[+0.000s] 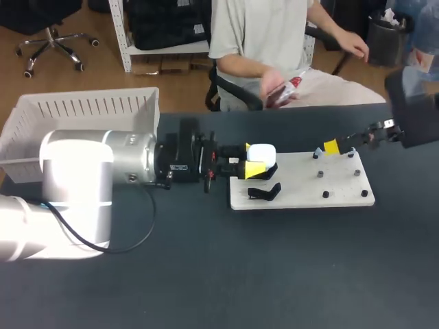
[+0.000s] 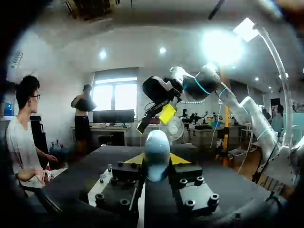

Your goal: Pick up each earbud case from the left stands, insert the matching earbuds, close the lid, and place the case in the box.

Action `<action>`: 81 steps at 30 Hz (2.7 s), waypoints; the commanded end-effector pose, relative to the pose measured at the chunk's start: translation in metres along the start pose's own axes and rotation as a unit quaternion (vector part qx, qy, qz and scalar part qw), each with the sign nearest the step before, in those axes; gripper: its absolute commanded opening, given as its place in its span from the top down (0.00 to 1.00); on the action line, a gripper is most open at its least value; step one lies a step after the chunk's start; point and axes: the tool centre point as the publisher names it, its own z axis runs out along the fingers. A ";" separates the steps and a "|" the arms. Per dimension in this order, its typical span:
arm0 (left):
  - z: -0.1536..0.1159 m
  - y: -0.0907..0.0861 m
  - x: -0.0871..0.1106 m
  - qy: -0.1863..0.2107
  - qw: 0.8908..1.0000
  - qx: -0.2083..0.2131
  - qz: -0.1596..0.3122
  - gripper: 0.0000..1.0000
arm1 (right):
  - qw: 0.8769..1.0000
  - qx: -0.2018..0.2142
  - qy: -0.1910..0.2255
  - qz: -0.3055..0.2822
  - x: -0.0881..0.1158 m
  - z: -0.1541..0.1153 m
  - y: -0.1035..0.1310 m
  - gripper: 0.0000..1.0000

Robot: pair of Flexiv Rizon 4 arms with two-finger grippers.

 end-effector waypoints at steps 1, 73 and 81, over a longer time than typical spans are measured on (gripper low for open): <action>0.004 0.004 0.003 -0.001 1.000 0.007 -0.003 1.00 | 1.000 -0.002 0.004 -0.007 0.004 0.011 0.015 0.00; 0.009 -0.001 0.009 0.001 1.000 0.003 0.008 1.00 | 0.997 -0.025 0.072 -0.013 -0.009 0.080 0.044 0.00; 0.009 -0.001 0.009 0.001 1.000 0.003 0.008 1.00 | 0.999 -0.011 0.045 -0.022 -0.027 0.068 0.040 0.00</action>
